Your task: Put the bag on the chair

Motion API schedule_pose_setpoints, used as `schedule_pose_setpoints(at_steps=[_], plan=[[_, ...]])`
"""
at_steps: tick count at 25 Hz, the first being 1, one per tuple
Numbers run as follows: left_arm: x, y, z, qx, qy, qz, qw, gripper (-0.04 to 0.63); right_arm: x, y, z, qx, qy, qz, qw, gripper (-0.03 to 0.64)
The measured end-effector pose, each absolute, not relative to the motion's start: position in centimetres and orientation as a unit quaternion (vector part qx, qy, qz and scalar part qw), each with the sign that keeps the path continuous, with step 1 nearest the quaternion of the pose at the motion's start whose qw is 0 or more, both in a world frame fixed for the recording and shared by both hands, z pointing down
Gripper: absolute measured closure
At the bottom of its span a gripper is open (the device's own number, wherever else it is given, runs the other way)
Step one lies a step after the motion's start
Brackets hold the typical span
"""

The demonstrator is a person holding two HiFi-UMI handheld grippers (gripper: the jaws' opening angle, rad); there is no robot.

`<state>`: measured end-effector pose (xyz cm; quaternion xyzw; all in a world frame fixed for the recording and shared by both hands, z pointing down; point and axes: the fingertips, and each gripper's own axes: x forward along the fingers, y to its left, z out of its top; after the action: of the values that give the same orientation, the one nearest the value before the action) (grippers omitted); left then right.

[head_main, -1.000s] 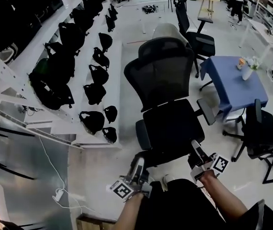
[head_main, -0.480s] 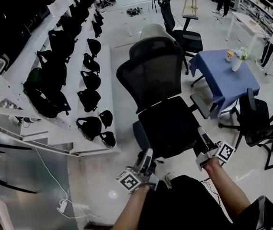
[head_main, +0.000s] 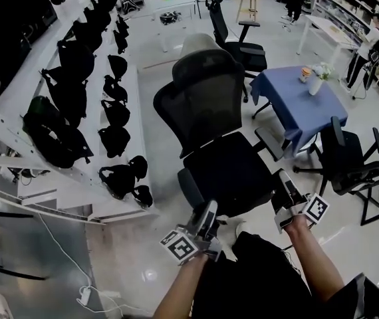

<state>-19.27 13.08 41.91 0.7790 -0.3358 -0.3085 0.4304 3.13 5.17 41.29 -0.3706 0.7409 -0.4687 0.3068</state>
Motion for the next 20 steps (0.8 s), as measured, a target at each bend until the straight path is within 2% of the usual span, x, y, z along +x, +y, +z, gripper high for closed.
schedule_pose_setpoints(at_steps=[8, 13, 20], plan=[[-19.7, 10.0, 41.7, 0.771, -0.336, -0.323, 0.435, 0.582, 3.0, 3.0, 41.4, -0.362, 0.735, -0.48, 0.314, 0.609], [-19.0, 7.8, 40.6, 0.735, -0.336, -0.365, 0.462, 0.581, 4.2, 0.2, 40.7, -0.351, 0.722, -0.506, 0.317, 0.609], [-19.6, 2.9, 40.3, 0.733, -0.382, -0.356, 0.436, 0.582, 3.6, -5.4, 40.0, -0.328, 0.731, -0.51, 0.313, 0.609]])
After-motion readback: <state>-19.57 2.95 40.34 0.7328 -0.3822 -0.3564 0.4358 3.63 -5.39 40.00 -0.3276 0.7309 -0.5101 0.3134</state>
